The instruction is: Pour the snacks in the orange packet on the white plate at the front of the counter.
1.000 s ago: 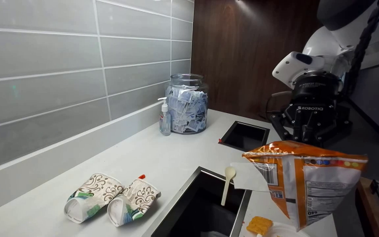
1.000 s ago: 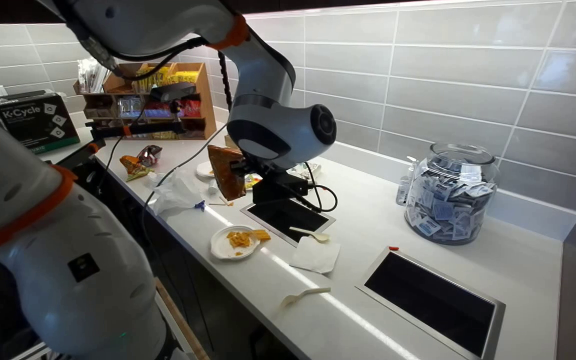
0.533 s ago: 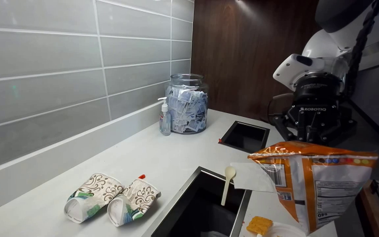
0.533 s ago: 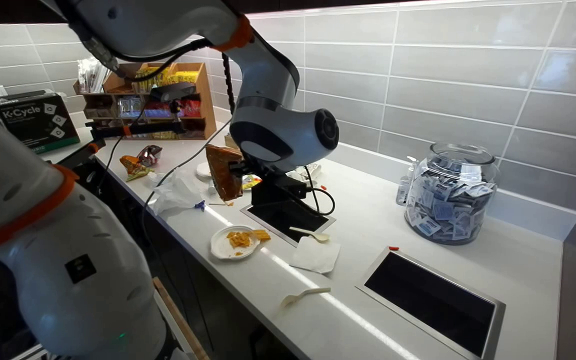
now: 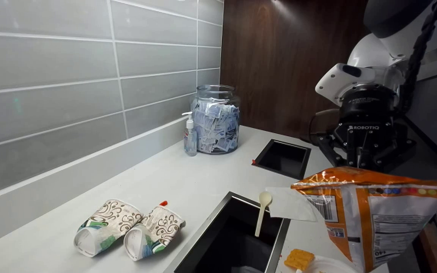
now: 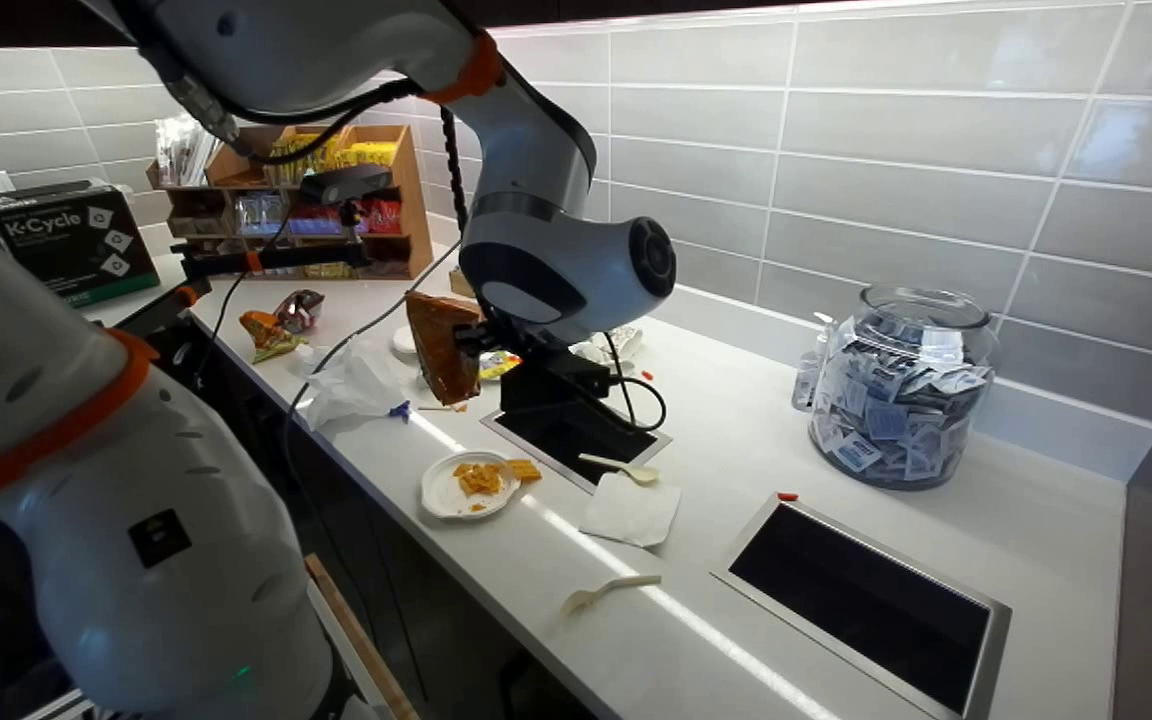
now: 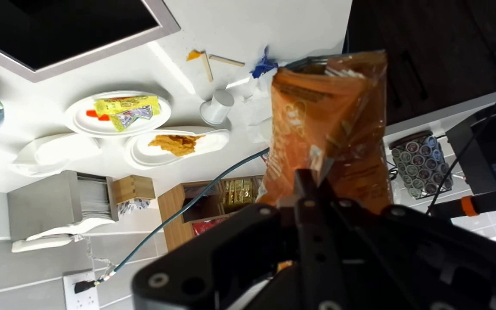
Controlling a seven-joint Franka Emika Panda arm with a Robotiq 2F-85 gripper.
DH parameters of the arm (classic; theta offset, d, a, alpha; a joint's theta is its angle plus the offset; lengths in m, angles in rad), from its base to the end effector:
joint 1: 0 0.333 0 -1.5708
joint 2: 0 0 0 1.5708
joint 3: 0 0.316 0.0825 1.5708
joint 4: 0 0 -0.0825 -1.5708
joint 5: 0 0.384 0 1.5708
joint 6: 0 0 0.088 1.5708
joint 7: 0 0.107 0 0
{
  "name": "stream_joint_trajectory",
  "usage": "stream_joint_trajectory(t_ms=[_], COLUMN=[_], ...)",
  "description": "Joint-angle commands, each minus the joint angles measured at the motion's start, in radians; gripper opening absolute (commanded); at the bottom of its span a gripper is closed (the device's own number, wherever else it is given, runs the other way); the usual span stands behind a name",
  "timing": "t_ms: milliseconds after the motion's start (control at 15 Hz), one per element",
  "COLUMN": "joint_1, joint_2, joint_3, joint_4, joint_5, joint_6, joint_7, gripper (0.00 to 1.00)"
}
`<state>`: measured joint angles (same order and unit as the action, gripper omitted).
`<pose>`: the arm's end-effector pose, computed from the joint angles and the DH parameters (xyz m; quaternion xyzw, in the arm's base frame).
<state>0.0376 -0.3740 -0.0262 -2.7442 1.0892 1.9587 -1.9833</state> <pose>0.3506 0.0629 0.3314 -0.6954 -0.5455 -0.2638 0.3864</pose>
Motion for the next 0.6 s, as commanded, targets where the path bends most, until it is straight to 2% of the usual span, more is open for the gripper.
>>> stream_joint_trajectory(t_ms=[0, 200, 533], joint_1=[-0.008, -0.012, 0.000], joint_2=[-0.003, -0.004, -0.054], joint_3=[0.018, 0.032, 0.099], joint_4=[0.001, 0.001, -0.017], joint_5=[-0.046, -0.041, -0.063], joint_6=[-0.023, 0.009, 0.150], joint_7=[0.011, 0.085, 0.253], gripper=[0.00, 0.00, 0.00])
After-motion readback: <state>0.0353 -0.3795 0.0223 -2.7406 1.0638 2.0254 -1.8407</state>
